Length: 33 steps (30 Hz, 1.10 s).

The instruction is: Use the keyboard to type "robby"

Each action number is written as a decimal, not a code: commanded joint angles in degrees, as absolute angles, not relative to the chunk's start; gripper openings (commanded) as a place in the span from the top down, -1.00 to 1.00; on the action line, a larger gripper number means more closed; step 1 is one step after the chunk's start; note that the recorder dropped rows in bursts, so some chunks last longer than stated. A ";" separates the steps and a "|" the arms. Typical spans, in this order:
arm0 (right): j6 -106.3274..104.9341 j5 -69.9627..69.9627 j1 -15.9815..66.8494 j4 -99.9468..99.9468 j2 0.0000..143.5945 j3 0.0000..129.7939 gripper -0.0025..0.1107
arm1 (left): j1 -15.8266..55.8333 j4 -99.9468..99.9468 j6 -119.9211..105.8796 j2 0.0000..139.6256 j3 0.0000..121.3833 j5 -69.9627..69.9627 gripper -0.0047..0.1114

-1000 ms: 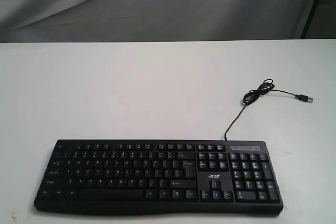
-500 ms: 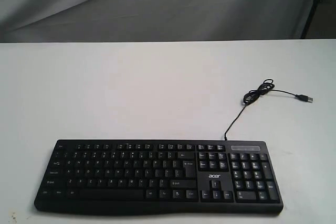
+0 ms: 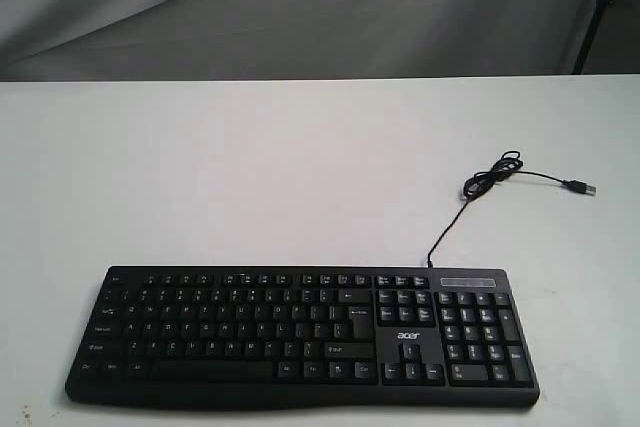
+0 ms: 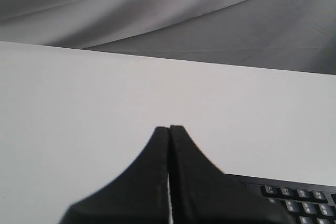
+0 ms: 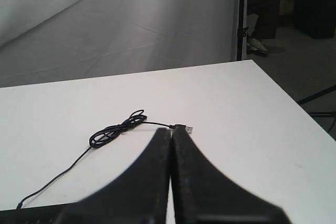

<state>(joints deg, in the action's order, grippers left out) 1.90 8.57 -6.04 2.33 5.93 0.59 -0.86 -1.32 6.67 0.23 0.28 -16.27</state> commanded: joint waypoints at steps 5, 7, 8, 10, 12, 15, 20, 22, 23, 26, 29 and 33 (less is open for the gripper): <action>1.87 14.05 -5.69 1.27 4.43 0.00 0.96 | -0.66 -0.78 6.88 0.00 0.00 -16.13 0.92; 1.77 16.84 -5.69 1.27 4.43 0.00 0.96 | -0.66 -0.78 6.88 0.00 0.00 -16.13 0.92; 1.77 17.18 -5.69 1.27 4.43 0.00 0.96 | -0.66 -0.78 6.88 0.00 0.00 -16.13 0.92; 1.62 17.19 -5.69 1.27 4.43 0.00 0.96 | -0.66 -0.78 6.88 0.00 0.00 -16.13 0.92; 1.62 17.19 -5.69 1.27 4.43 0.00 0.96 | -0.66 -0.78 6.88 0.00 0.00 -16.13 0.92; 1.62 17.19 -5.69 1.27 4.43 0.00 0.96 | -0.66 -0.78 6.88 0.00 0.00 -16.13 0.92; 1.75 17.19 -5.69 1.27 4.43 0.00 0.96 | -0.66 -0.78 6.88 0.00 0.00 -16.13 0.92; 1.75 17.19 -5.69 1.27 4.43 0.00 0.96 | -0.66 -0.78 6.88 0.00 0.00 -16.13 0.92; 1.75 17.19 -5.69 1.27 4.43 0.00 0.96 | -0.66 -0.78 6.88 0.00 0.00 -16.13 0.92; 1.75 17.19 -5.69 1.27 4.43 0.00 0.96 | -0.66 -0.78 6.88 0.00 0.00 -16.13 0.92; 1.75 17.19 -5.69 1.27 4.43 0.00 0.96 | -0.66 -0.78 6.88 0.00 0.00 -16.13 0.92; 1.64 17.19 -5.69 1.27 4.43 0.00 0.96 | -0.66 -0.78 6.88 0.00 0.00 -16.13 0.92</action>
